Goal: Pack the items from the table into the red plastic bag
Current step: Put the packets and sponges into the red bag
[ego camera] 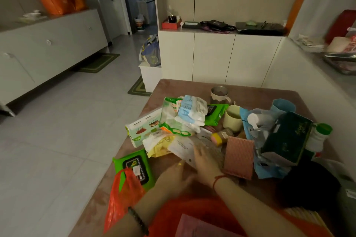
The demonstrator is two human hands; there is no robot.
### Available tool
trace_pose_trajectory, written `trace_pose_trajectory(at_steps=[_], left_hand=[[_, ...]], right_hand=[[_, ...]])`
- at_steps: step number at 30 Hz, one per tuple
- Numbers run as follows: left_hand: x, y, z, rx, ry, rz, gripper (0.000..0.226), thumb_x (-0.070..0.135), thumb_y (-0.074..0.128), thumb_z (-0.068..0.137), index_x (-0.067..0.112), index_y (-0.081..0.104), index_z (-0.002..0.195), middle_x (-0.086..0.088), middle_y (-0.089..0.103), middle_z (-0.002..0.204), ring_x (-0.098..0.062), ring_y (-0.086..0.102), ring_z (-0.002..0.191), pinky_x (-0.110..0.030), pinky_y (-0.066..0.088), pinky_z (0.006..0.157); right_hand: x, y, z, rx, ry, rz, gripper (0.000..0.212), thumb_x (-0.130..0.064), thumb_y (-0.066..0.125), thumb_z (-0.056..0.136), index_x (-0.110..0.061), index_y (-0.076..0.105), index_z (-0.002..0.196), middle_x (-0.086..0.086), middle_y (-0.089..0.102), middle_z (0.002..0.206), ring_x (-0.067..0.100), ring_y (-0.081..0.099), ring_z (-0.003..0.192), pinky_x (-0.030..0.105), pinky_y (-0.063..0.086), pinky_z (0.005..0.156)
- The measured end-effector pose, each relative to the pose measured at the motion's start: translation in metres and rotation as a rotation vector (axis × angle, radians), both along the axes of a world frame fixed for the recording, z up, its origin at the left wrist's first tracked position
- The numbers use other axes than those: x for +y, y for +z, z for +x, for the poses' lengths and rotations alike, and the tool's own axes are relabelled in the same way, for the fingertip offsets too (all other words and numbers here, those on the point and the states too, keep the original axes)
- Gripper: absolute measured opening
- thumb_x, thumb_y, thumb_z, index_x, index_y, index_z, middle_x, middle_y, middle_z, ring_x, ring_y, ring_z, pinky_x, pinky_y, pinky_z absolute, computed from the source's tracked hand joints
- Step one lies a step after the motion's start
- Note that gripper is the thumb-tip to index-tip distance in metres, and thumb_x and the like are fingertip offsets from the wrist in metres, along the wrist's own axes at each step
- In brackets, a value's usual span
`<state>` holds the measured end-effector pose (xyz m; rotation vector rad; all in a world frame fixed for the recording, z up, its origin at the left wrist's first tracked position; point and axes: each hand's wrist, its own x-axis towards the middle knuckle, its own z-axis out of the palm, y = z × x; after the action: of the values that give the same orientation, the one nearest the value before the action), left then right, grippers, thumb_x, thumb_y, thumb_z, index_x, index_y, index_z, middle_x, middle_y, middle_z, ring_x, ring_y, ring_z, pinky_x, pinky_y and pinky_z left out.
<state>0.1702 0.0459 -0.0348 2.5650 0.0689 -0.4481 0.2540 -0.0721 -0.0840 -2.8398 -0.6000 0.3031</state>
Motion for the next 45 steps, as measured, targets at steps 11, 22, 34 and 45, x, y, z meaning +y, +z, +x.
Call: trace_pose_trajectory(at_steps=[11,22,34,45], left_hand=[[0.011,-0.008,0.032,0.188,0.782,-1.132,0.040,0.053,0.042,0.089,0.018,0.059,0.098,-0.005,0.065,0.098,-0.019,0.060,0.092,-0.033,0.048,0.083],[0.013,0.000,0.014,0.313,0.715,-1.256,0.032,-0.009,0.041,0.084,-0.004,0.054,0.114,-0.029,0.062,0.104,-0.043,0.060,0.091,-0.047,0.050,0.071],[0.042,0.009,-0.019,0.026,0.786,-1.188,0.023,0.002,0.060,0.079,-0.001,0.063,0.102,-0.025,0.071,0.096,-0.043,0.067,0.087,-0.052,0.055,0.078],[0.021,0.021,-0.023,0.014,0.621,-1.294,0.032,0.012,0.063,0.081,0.009,0.062,0.112,-0.014,0.075,0.095,-0.031,0.072,0.083,-0.040,0.058,0.065]], right_hand=[[0.007,0.011,0.021,-0.237,-0.091,0.325,0.040,-0.001,0.043,0.085,-0.012,0.061,0.119,0.013,0.070,0.106,0.031,0.065,0.100,0.035,0.050,0.086],[-0.055,0.061,-0.074,0.146,0.373,0.423,0.062,-0.064,0.030,0.086,-0.017,0.066,0.105,0.002,0.072,0.104,0.013,0.065,0.093,0.031,0.052,0.082],[-0.083,0.022,0.007,0.097,0.136,-0.232,0.075,-0.025,0.066,0.078,-0.012,0.029,0.142,0.012,0.037,0.142,0.027,0.036,0.130,0.033,0.024,0.110],[-0.077,0.116,-0.018,0.291,-0.479,1.495,0.022,-0.016,0.061,0.083,-0.026,0.059,0.103,-0.003,0.064,0.112,0.014,0.062,0.102,0.036,0.053,0.086]])
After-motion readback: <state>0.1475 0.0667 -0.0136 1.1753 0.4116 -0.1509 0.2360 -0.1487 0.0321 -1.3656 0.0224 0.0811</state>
